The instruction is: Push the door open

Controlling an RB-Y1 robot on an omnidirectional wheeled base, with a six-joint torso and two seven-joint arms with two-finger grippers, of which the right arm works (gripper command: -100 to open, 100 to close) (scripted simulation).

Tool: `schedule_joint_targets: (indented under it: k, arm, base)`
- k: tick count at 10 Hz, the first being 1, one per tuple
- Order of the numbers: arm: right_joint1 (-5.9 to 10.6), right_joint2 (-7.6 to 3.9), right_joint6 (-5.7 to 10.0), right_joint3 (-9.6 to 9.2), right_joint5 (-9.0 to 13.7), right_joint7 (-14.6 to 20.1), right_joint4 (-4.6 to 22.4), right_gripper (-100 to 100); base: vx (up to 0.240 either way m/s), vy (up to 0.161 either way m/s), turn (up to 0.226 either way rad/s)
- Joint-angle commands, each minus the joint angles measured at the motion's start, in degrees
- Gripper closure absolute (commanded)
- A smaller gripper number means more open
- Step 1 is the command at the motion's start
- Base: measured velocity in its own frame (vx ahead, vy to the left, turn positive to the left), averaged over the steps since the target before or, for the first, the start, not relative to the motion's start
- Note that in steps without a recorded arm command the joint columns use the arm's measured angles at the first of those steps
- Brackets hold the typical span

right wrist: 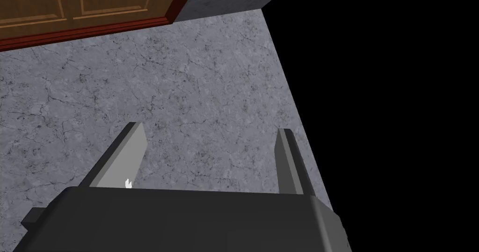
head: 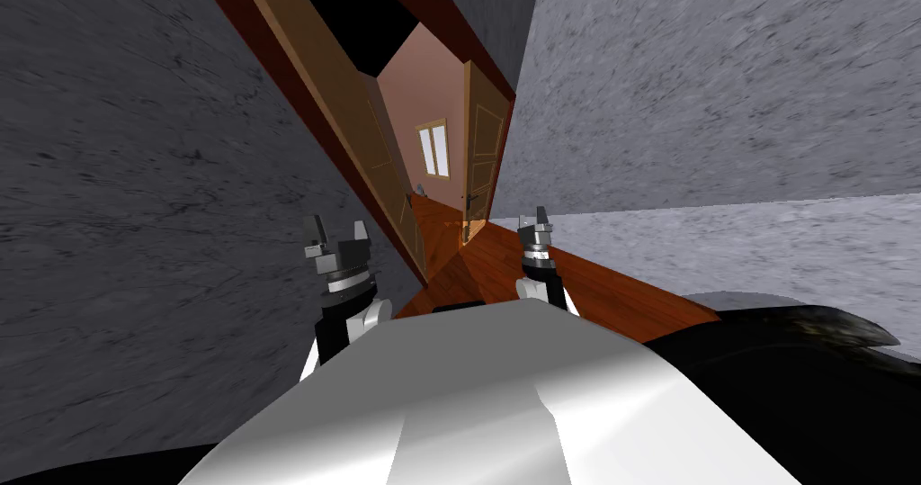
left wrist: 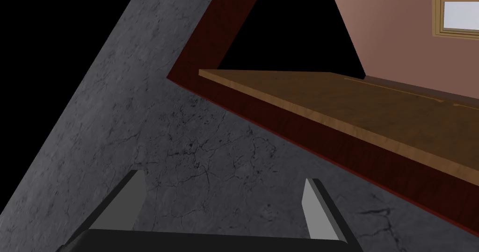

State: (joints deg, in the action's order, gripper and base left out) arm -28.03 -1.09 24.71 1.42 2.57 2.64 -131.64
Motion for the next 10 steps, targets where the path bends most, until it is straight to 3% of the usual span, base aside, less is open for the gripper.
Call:
schedule_joint_targets:
  k: [1,10]
  arm:
    - [1.11,-0.43,0.16,-0.25,-0.39,0.57,1.88,-100]
    - [7.75,-2.39,1.12,-1.76,-2.69,4.0,13.1,-100]
  base:
    - [0.069,0.054,0.049]
    - [0.09,-0.086,0.047]
